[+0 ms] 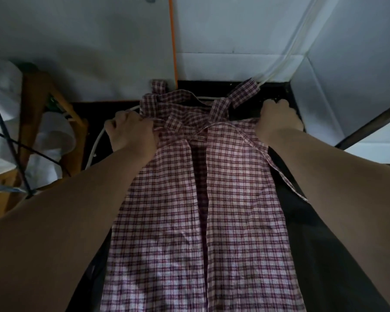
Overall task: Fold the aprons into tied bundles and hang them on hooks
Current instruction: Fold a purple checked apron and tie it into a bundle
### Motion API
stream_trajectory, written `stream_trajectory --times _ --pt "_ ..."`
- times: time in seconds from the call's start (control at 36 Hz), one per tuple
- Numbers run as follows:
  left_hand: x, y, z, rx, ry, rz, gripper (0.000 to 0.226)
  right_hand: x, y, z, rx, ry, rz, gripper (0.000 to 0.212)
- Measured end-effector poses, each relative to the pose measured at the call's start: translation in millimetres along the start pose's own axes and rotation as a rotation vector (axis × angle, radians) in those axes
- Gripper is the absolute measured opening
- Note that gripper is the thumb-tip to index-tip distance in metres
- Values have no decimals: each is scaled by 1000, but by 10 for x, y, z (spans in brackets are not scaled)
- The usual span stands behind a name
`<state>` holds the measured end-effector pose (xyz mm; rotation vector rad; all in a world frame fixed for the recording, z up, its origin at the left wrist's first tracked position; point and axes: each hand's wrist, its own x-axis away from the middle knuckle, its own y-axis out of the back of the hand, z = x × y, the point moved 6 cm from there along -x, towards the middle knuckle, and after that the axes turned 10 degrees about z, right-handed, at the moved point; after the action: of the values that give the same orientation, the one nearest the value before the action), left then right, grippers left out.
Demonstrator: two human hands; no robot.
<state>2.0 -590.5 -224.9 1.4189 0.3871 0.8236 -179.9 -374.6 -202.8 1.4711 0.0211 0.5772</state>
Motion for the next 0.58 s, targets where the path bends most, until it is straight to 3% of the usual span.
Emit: stream_trajectory --times 0.08,0.14,0.22,0.28,0.39,0.47,0.58 --pt "56 39 -14 127 42 -95 33 34 -31 47 -134 29 -25 45" --pt "142 23 -25 321 5 -129 39 81 -58 142 -229 167 -41 43" --pt "276 -55 -96 502 -161 -128 34 221 -153 265 -279 351 -11 24" --pt "383 -95 -126 562 -263 -125 22 284 -257 264 -278 347 46 13" --pt "514 -288 -162 512 -312 24 19 408 -458 347 -258 335 147 28" --pt "534 -533 -265 414 -395 204 37 511 -588 515 -283 310 244 47" --pt "608 -641 -344 289 -490 179 49 561 -786 697 -137 257 254 31"
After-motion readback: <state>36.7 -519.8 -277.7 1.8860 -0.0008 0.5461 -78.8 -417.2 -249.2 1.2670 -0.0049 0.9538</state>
